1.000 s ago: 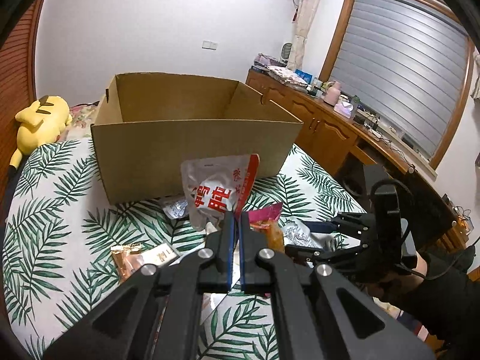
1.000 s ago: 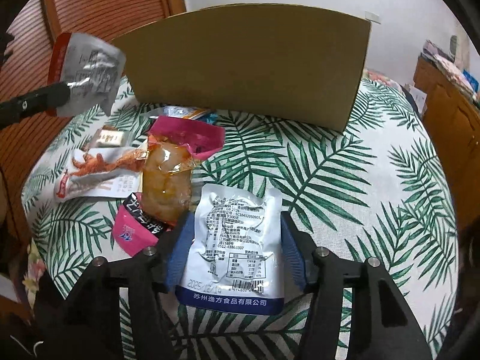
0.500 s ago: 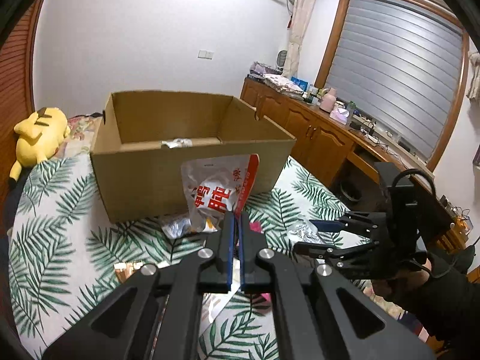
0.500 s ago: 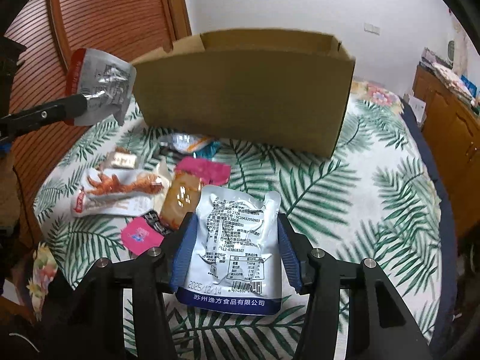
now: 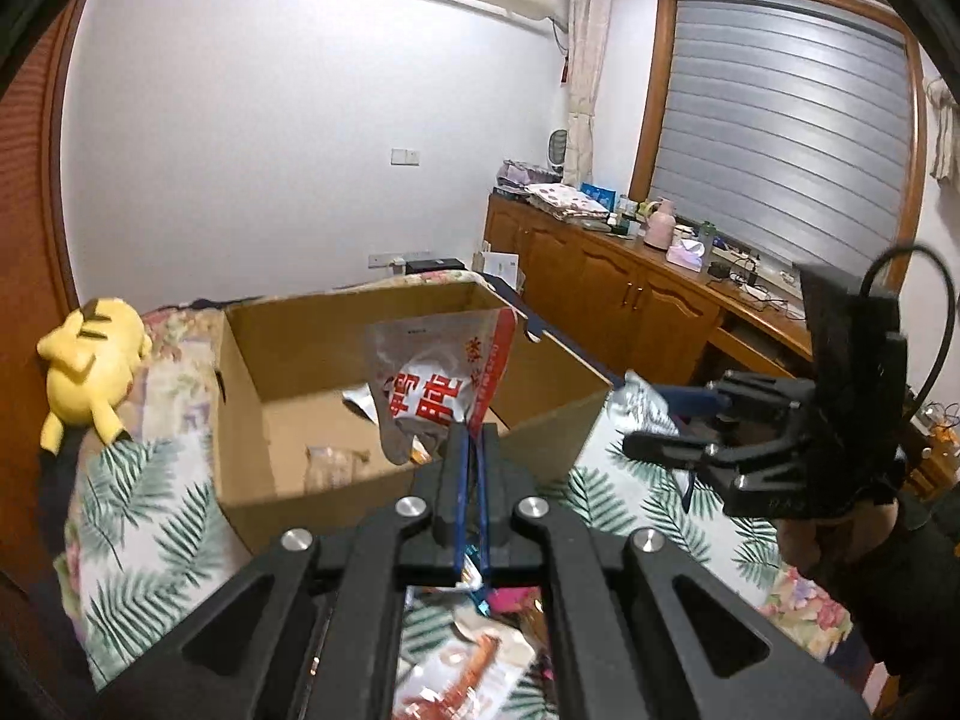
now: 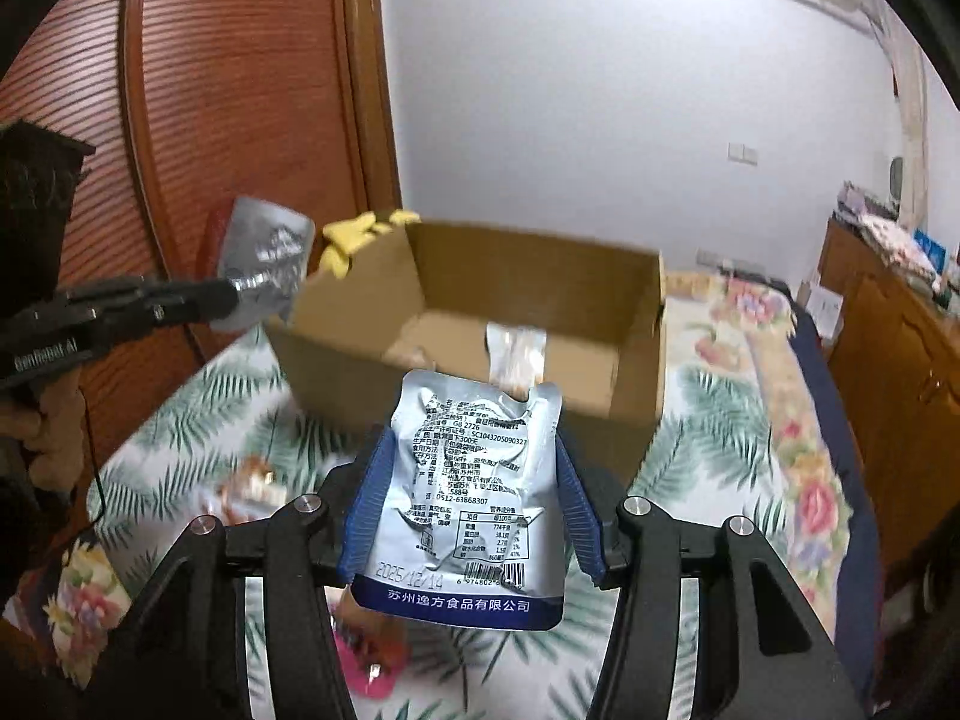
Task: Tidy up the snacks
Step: 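Carry both bags toward the box, then open both grippers over the box to drop the bags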
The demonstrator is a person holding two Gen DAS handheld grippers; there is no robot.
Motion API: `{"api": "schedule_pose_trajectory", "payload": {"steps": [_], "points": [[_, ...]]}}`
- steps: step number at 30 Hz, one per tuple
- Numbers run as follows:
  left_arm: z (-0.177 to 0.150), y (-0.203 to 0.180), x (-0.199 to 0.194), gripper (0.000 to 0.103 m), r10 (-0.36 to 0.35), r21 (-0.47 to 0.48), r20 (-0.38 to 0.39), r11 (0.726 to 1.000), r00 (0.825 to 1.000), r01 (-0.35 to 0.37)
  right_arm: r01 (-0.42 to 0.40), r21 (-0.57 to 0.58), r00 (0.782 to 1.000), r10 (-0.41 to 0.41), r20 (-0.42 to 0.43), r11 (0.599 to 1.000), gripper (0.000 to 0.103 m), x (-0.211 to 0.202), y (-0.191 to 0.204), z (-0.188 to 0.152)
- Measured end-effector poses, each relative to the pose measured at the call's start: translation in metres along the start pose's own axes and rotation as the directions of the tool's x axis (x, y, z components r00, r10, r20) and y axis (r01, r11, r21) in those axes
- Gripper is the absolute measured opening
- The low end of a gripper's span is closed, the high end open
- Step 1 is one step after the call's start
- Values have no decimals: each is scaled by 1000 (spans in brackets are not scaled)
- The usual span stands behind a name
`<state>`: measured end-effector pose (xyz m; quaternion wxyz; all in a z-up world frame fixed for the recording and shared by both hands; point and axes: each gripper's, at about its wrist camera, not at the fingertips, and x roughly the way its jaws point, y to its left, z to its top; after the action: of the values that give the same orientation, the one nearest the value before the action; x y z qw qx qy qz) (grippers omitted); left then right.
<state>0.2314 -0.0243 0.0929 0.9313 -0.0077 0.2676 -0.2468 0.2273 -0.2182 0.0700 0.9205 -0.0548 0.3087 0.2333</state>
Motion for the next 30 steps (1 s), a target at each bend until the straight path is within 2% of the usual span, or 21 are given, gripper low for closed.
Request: {"api": "schedule_pose_trajectory", "payload": {"steps": [5, 11, 19, 23, 30], "points": [[19, 11, 20, 0, 35, 20, -8, 999, 999, -35, 2, -21, 1000, -1, 29, 1000, 54, 17, -2, 31], [31, 28, 52, 0, 74, 25, -32, 997, 997, -73, 5, -30, 1000, -4, 27, 1000, 55, 46, -5, 50], [36, 48, 90, 0, 119, 27, -73, 993, 990, -117, 8, 2, 1000, -8, 2, 1000, 55, 87, -18, 58], [31, 54, 103, 0, 131, 25, -92, 991, 987, -129, -13, 54, 1000, 15, -25, 998, 55, 107, -30, 57], [26, 58, 118, 1, 168, 34, -111, 986, 980, -165, -30, 96, 998, 35, -44, 995, 56, 124, -38, 55]]}}
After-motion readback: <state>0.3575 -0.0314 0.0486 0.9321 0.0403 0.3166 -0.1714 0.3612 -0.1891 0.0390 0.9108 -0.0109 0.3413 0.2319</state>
